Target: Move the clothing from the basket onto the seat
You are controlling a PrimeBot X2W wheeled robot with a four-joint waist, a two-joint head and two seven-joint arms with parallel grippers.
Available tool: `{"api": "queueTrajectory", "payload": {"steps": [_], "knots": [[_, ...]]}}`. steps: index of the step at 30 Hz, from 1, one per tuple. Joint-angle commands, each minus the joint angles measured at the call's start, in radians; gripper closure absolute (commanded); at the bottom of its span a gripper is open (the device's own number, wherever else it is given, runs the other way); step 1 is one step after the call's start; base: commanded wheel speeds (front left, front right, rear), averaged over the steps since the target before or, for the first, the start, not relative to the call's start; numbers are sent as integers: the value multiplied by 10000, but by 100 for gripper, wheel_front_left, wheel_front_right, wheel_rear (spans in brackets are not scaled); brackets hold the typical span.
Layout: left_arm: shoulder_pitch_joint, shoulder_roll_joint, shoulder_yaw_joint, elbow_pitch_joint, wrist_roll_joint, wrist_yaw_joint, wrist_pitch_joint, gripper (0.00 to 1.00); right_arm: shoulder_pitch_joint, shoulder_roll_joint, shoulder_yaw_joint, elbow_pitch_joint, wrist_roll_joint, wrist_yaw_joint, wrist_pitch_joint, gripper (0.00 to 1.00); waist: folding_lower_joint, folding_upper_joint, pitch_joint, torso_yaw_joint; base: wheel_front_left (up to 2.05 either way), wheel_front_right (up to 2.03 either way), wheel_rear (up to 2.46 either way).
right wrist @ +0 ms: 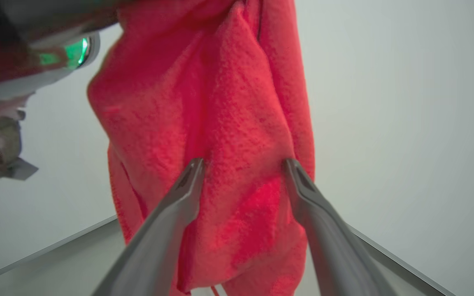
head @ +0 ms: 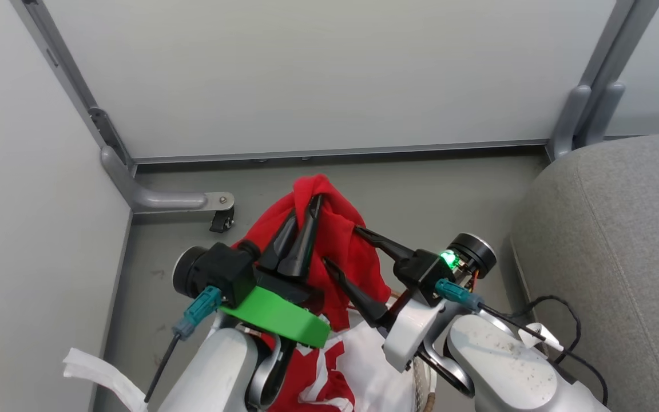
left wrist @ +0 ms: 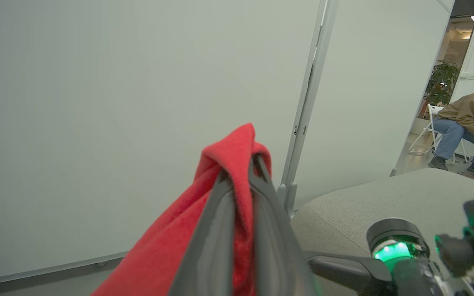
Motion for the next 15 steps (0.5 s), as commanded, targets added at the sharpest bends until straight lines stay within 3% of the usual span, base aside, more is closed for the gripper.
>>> {"api": "queueTrajectory", "payload": {"steps": [1, 6, 7, 8, 9, 15], "knots": [[-204, 32, -122, -56, -17, -5, -10, 100, -139, 73, -38, 192, -108, -12, -22, 0, 1, 0, 93, 328, 0, 0, 0], [-285, 33, -559, -158, -246, 82, -10, 100, -250, 303, 120, 1087, 22, -14, -22, 0, 1, 0, 121, 636, 0, 0, 0], [-295, 30, -606, -166, -265, 98, -10, 100, -257, 338, 146, 1194, 106, -12, -22, 55, 1, 0, 125, 663, 0, 0, 0], [-302, 32, -643, -179, -301, 111, -10, 100, -291, 358, 177, 1277, 173, -14, -22, 87, 1, 0, 132, 691, 0, 0, 0], [-314, 32, -671, -191, -307, 116, -10, 100, -306, 375, 213, 1314, 263, -14, -22, 100, 1, 0, 137, 712, 0, 0, 0], [-317, 32, -639, -213, -299, 163, -10, 100, -311, 429, 152, 1241, 529, -14, -24, 100, 1, 0, 139, 713, 0, 0, 0]]}}
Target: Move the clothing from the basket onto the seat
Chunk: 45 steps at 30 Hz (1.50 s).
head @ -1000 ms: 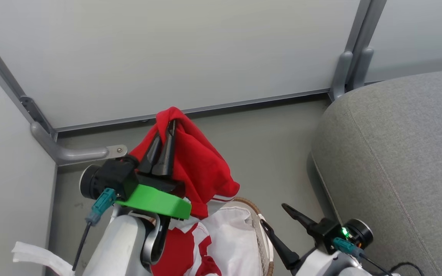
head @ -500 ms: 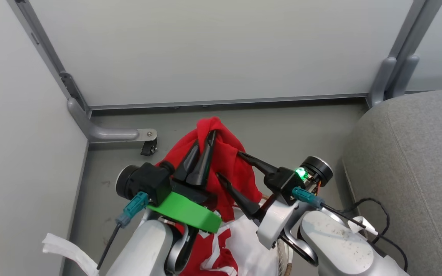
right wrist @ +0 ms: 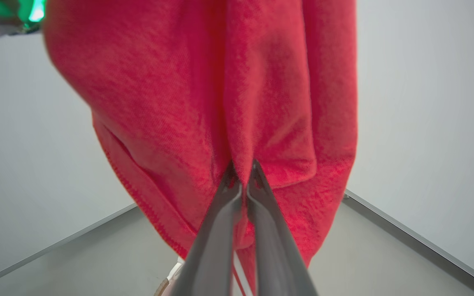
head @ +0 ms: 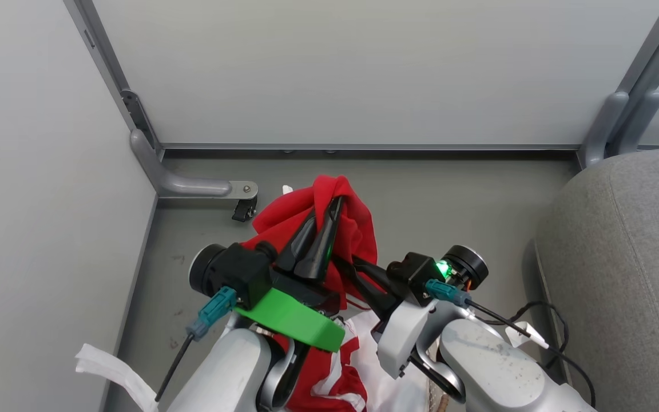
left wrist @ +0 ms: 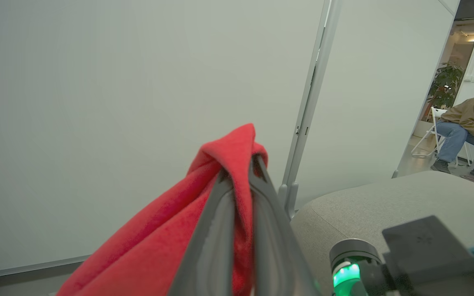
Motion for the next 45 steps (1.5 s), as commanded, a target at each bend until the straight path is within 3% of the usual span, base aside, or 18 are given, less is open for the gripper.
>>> {"api": "queueTrajectory", "payload": {"steps": [1, 16, 17, 18, 21, 25, 37, 41, 45], "knots": [[-137, 28, 58, -55, -13, 30, -10, 100, -39, -11, -14, -63, 51, -12, -24, 100, 1, 0, -7, -28, 0, 0, 0], [-88, 29, 365, -183, 212, 38, -12, 100, 234, -140, -14, -430, 165, -14, -24, 100, 1, 0, 68, -696, 0, 0, 0], [-80, 26, 388, -196, 204, 36, -12, 20, 259, -153, -66, -468, 162, -12, -24, 100, 1, 0, 72, -742, 0, 0, 0], [-41, 29, 434, -170, 215, 46, -10, 0, 325, -168, -156, -542, 162, -14, -22, 100, 1, 0, 63, -821, 0, 0, 0], [57, 31, 567, -72, 350, 23, -10, 0, 543, -257, -522, -789, 154, -14, -24, 100, 1, 0, 56, -1129, 0, 0, 0], [281, 31, 894, 84, 696, -19, -8, 0, 1023, -438, -1187, -1289, 85, -14, -24, 100, 1, 0, 87, -2042, 0, 0, 0], [783, 37, 1736, 197, 1199, -260, -7, 0, 2017, -1092, -3234, -2859, -114, -14, -24, 100, 1, 0, 657, -5888, 0, 0, 0], [795, 36, 1683, 231, 1126, -296, -7, 0, 1874, -1289, -3651, -3000, -240, -14, -24, 100, 1, 0, 944, -6707, 0, 0, 0], [528, 42, 1424, 354, 1265, -357, -7, 0, 1443, -1546, -4149, -3012, -312, -14, -24, 100, 1, 0, 1371, -7017, 0, 0, 0]]}}
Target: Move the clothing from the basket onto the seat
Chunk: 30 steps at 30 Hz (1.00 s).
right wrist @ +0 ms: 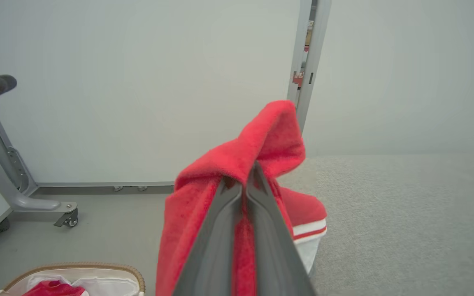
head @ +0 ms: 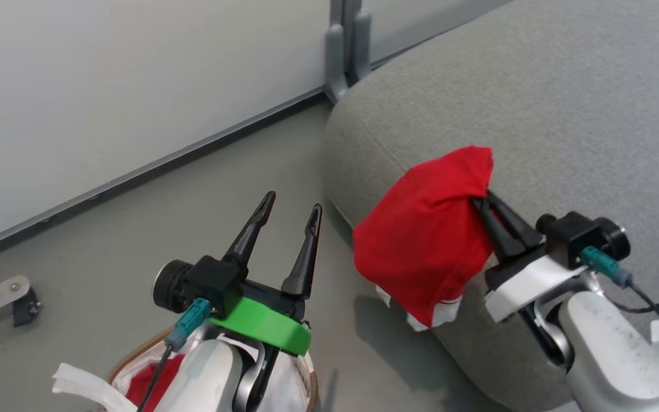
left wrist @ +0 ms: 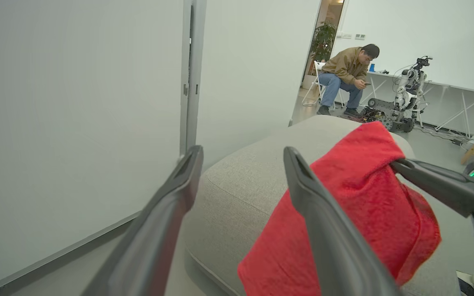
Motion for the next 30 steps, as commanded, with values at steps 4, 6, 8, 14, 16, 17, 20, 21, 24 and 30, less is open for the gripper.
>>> {"api": "queueTrajectory", "payload": {"steps": [4, 6, 8, 14, 16, 17, 20, 21, 24, 30], "knots": [[-446, 71, -190, 169, 123, -73, -3, 0, -974, -547, -530, 139, -283, -14, -24, 100, 0, 0, 1373, -1057, 0, 0, 0], [-616, 62, -244, 264, 250, -84, -3, 0, -1558, -896, -787, 246, -406, -14, -24, 100, 0, 0, 1698, -882, 0, 0, 0], [-800, 67, -229, 352, 384, -97, -3, 0, -2167, -1205, -1039, 372, -502, -14, -24, 100, 0, 0, 2041, -680, 0, 0, 0], [-1433, 68, -323, 513, 847, -135, -3, 0, -4289, -2514, -1908, 794, -501, -14, -24, 100, 0, 0, 3221, 201, 0, 0, 0], [-1583, 67, -305, 542, 957, -130, -3, 0, -4901, -2912, -2106, 970, -541, -14, -22, 100, 0, 0, 3553, 466, 0, 0, 0], [-1651, 65, -304, 547, 1012, -132, -3, 0, -5158, -3069, -2169, 1046, -532, -14, -22, 100, 0, 0, 3707, 574, 0, 0, 0], [-1860, 61, -305, 590, 1135, -142, -3, 0, -5947, -3412, -2329, 1173, -500, -14, -24, 100, 0, 0, 4152, 875, 0, 0, 0], [-1919, 58, -295, 594, 1181, -144, -3, 0, -6141, -3408, -2374, 1216, -498, -14, -24, 100, 0, 0, 4250, 940, 0, 0, 0], [-2110, 58, -315, 586, 1239, -149, -3, 0, -6484, -3492, -2522, 1393, -611, -14, -22, 100, 0, 0, 4591, 1160, 0, 0, 0], [-2389, 58, -385, 645, 1282, -153, -3, 0, -6323, -3140, -3138, 2516, -1217, -14, -24, 100, 0, 0, 4995, 1503, 0, 0, 0]]}}
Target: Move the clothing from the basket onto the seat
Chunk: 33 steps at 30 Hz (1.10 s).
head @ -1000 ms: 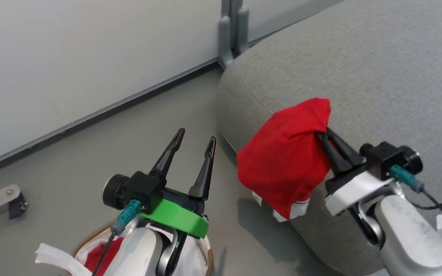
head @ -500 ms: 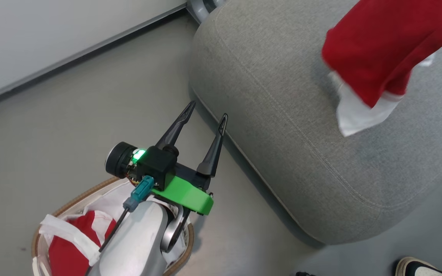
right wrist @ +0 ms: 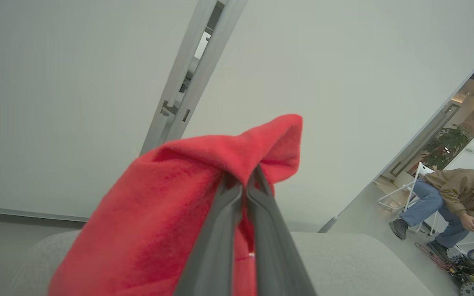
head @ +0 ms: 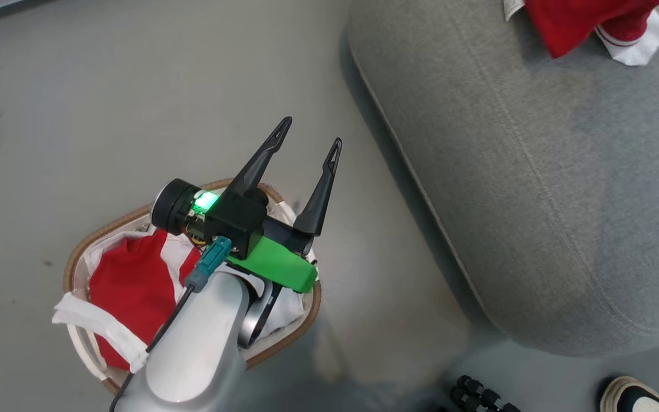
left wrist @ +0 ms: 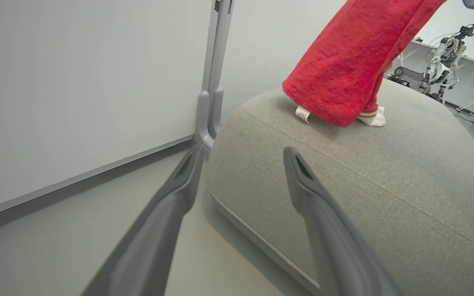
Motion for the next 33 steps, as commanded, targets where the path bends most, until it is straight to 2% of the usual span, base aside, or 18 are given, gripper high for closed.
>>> {"api": "queueTrajectory", "payload": {"steps": [1, 2, 4, 5, 12, 20, 27, 33], "knots": [[-213, 56, 56, 43, 66, -34, -3, 0, 319, 82, -187, 320, -149, -14, -20, 100, -1, 1, 692, 713, 0, 0, 0], [-227, 50, 62, 57, 65, -34, -3, 0, 474, 117, -366, 493, -219, -15, -22, 100, -1, 1, 697, 747, 0, 0, 0], [-215, 48, 99, 105, 62, -35, -3, 0, 871, 307, -692, 937, -341, -14, -20, 27, -1, 1, 676, 799, 0, 0, 0], [-194, 50, 125, 125, 70, -35, -3, 0, 1098, 392, -897, 1140, -404, -14, -22, 0, -1, 1, 648, 820, 0, 0, 0], [219, 51, 516, 272, 58, 7, -3, 0, 2739, 1053, -2051, 1742, -736, -14, -22, 0, -1, 1, 131, 732, 0, 0, 0], [820, 53, 1154, 299, -7, 257, -3, 0, 4585, 1858, -2482, 855, -706, -14, -22, 0, -1, 1, -922, 819, 0, 0, 0], [1498, 53, 1994, 175, -84, 636, -3, 0, 6122, 2516, -1984, -513, -161, -14, -22, 0, -1, 1, -1950, 1476, 0, 0, 0], [2091, 51, 2814, 59, 221, 682, -4, 0, 6604, 3145, -1046, -1324, 149, -14, -20, 0, -1, 1, -2584, 2107, 0, 0, 0]]}}
